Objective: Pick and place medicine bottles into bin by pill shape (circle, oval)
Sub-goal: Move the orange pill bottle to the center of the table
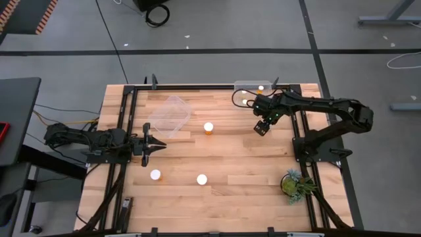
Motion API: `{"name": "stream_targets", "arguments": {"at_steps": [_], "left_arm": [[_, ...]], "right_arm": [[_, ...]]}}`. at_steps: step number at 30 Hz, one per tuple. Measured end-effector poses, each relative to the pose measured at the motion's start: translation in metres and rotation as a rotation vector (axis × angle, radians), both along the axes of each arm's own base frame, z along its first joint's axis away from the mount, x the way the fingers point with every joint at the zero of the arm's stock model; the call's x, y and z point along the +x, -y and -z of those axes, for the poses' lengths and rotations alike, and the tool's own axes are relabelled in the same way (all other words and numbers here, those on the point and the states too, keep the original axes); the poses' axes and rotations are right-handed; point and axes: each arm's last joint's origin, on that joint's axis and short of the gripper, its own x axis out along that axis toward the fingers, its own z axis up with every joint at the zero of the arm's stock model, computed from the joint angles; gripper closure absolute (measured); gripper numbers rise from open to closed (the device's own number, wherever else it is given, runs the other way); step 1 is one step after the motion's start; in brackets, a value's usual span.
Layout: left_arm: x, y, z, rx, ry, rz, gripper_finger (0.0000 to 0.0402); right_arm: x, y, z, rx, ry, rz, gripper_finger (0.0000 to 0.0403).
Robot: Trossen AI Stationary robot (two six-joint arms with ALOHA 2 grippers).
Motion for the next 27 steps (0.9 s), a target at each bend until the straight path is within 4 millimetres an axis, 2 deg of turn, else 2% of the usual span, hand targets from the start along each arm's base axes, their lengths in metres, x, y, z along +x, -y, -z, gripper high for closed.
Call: {"name": "stream_targets", "arguments": {"at_steps": [12,15,19,27], "left_arm": [[0.000,0.000,0.000,0.000,0.000,0.000,0.0344],[0.000,0.000,0.000,0.000,0.001,0.000,0.0342],[0.000,0.000,0.000,0.000,0.000,0.000,0.0346],[0.000,0.000,0.000,0.000,0.000,0.000,0.0347]], "right_arm": [[0.030,-0.042,-0.017,-0.033,0.078,-0.110,0.0164],[0.043,-0.050,-0.018,-0.033,0.082,-0.135,0.0164],[0.068,-0.059,-0.017,-0.030,0.068,-0.188,0.0164],[0.137,-0.076,-0.020,-0.051,0.064,-0.374,0.0164]]}}
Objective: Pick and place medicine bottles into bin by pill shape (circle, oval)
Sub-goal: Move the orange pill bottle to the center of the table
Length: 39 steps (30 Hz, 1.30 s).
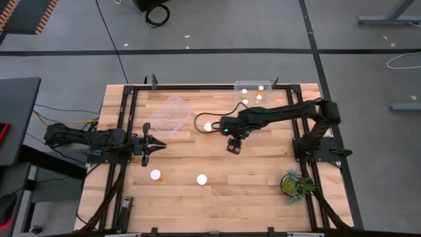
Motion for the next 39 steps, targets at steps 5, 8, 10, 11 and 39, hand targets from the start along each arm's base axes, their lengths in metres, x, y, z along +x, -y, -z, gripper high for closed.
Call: {"name": "stream_targets", "arguments": {"at_steps": [5,8,10,11,39], "left_arm": [[0.000,0.000,0.000,0.000,0.000,0.000,0.0342],[0.000,0.000,0.000,0.000,0.000,0.000,0.0345],[0.000,0.000,0.000,0.000,0.000,0.000,0.0348],[0.000,0.000,0.000,0.000,0.000,0.000,0.0350],[0.000,0.000,0.000,0.000,0.000,0.000,0.0343]], "right_arm": [[0.037,-0.001,-0.004,-0.029,0.023,-0.115,0.0164],[0.055,0.001,-0.004,-0.042,0.034,-0.159,0.0164],[0.064,0.001,-0.003,-0.039,0.039,-0.182,0.0164],[0.069,0.001,-0.002,-0.035,0.041,-0.193,0.0164],[0.098,-0.019,0.033,-0.006,0.054,-0.263,0.0127]]}}
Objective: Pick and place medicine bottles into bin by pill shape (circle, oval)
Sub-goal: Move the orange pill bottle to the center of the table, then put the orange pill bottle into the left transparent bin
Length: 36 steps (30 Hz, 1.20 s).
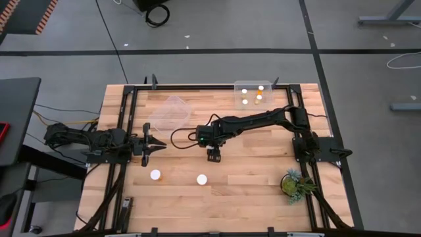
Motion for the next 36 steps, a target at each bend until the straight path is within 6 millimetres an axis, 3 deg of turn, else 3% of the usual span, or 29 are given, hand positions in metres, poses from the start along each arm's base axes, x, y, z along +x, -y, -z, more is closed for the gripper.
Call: {"name": "stream_targets", "arguments": {"at_steps": [6,16,27,36], "left_arm": [[0.000,0.000,0.000,0.000,0.000,0.000,0.0351],[0.000,0.000,0.000,0.000,0.000,0.000,0.0342],[0.000,0.000,0.000,0.000,0.000,0.000,0.0346],[0.000,0.000,0.000,0.000,0.000,0.000,0.0348]], "right_arm": [[-0.002,0.000,-0.007,-0.005,0.014,-0.013,0.0096],[-0.032,0.003,-0.077,-0.109,0.148,0.046,0.0088],[-0.105,0.009,-0.143,-0.198,0.335,0.132,0.0088],[-0.166,0.009,-0.176,-0.193,0.493,0.178,0.0088]]}}
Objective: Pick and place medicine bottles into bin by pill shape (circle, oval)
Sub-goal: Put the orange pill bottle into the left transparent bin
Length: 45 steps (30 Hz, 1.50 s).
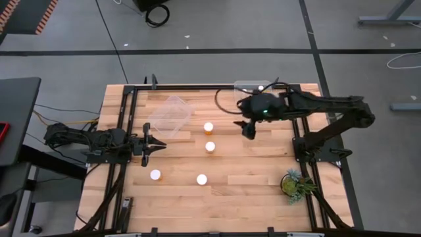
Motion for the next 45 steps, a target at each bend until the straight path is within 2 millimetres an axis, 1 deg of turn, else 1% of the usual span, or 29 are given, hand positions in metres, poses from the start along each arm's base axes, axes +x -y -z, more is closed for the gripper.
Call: {"name": "stream_targets", "arguments": {"at_steps": [4,10,13,16,22,27,32,36,41,45], "left_arm": [[0.000,0.000,0.000,0.000,0.000,0.000,0.0350],[0.000,0.000,0.000,0.000,0.000,0.000,0.0343],[0.000,0.000,0.000,0.000,0.000,0.000,0.0343],[0.000,0.000,0.000,0.000,0.000,-0.001,0.0348],[0.000,0.000,0.000,0.000,0.000,0.000,0.0348],[0.000,0.000,0.000,0.000,0.000,0.000,0.0342],[0.000,0.000,0.000,0.000,0.000,-0.001,0.0346],[0.000,0.000,0.000,0.000,0.000,0.000,0.0351],[0.000,0.000,0.000,0.000,0.000,-0.001,0.0346],[0.000,0.000,0.000,0.000,0.000,0.000,0.0342]], "right_arm": [[-0.022,0.001,-0.016,-0.042,0.092,0.014,0.0088],[-0.045,-0.002,-0.037,-0.136,0.249,-0.015,0.0089],[-0.054,-0.008,-0.040,-0.194,0.332,-0.036,0.0089],[-0.062,-0.014,-0.036,-0.235,0.409,-0.076,0.0089],[-0.080,-0.026,-0.024,-0.250,0.585,-0.218,0.0089],[-0.099,-0.025,-0.015,-0.239,0.666,-0.222,0.0089],[-0.113,-0.023,0.004,-0.194,0.702,-0.211,0.0089],[-0.114,-0.023,0.025,-0.175,0.747,-0.200,0.0089],[-0.110,-0.023,0.050,-0.183,0.809,-0.181,0.0089],[-0.107,-0.026,0.068,-0.179,0.914,-0.260,0.0089]]}}
